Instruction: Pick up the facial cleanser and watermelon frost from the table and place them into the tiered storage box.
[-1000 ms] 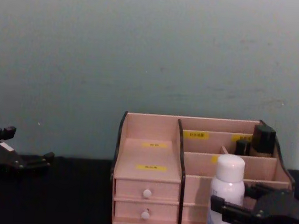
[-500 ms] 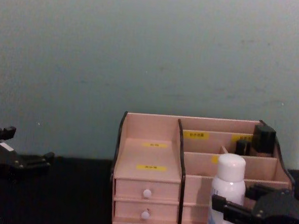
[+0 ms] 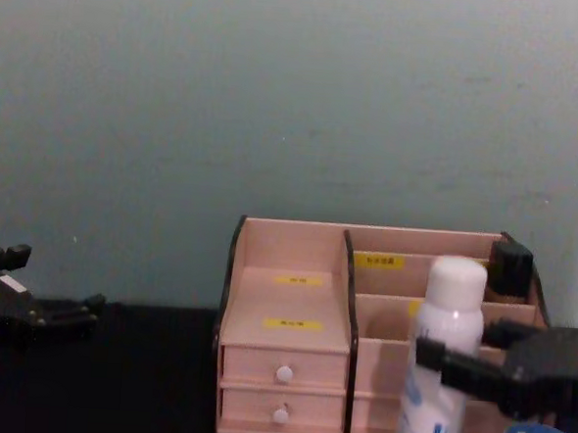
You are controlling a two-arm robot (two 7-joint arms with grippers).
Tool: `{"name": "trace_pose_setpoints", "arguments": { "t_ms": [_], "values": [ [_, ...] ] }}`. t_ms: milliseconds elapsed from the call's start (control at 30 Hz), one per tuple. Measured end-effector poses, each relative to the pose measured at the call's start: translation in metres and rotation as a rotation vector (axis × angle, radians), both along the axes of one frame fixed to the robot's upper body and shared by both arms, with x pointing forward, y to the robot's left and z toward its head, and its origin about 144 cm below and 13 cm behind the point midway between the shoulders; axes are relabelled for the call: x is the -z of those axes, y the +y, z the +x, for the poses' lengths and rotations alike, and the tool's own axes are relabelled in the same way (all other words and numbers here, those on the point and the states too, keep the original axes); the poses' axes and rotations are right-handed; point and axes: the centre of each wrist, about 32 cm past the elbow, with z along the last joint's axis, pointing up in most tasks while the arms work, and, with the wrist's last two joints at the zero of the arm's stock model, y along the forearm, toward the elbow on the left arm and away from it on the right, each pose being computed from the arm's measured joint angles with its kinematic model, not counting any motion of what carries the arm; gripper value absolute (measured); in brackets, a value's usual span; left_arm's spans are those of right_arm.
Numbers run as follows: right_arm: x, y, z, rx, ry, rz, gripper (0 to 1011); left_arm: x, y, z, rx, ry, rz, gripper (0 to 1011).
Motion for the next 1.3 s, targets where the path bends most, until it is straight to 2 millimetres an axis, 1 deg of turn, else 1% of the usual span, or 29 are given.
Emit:
{"name": "trace_pose_setpoints", "arguments": {
  "t_ms": [200, 233, 333, 567, 633, 667, 733, 767, 900, 1300],
  "values": [
    [-0.019, 0.0, 0.002, -0.009, -0.038, 0.046, 593, 0.0, 0.0, 0.0, 0.0, 0.0, 0.0, 1001],
    [-0.024, 0.0, 0.004, -0.008, -0.048, 0.06, 593, 0.0, 0.0, 0.0, 0.0, 0.0, 0.0, 1001],
    [-0.032, 0.001, 0.009, 0.0, -0.065, 0.078, 593, 0.0, 0.0, 0.0, 0.0, 0.0, 0.0, 1001],
    [-0.046, 0.008, 0.024, 0.054, -0.119, 0.098, 593, 0.0, 0.0, 0.0, 0.0, 0.0, 0.0, 1001],
    [-0.049, 0.011, 0.031, 0.089, -0.144, 0.094, 593, 0.0, 0.0, 0.0, 0.0, 0.0, 0.0, 1001],
    [-0.049, 0.011, 0.031, 0.089, -0.144, 0.094, 593, 0.0, 0.0, 0.0, 0.0, 0.0, 0.0, 1001],
    [-0.051, 0.013, 0.039, 0.119, -0.158, 0.089, 593, 0.0, 0.0, 0.0, 0.0, 0.0, 0.0, 1001],
    [-0.051, 0.013, 0.039, 0.119, -0.158, 0.089, 593, 0.0, 0.0, 0.0, 0.0, 0.0, 0.0, 1001],
    [-0.053, 0.016, 0.051, 0.149, -0.167, 0.087, 593, 0.0, 0.0, 0.0, 0.0, 0.0, 0.0, 1001],
    [-0.048, 0.022, 0.075, 0.185, -0.173, 0.079, 593, 0.0, 0.0, 0.0, 0.0, 0.0, 0.0, 1001]
  ]
}}
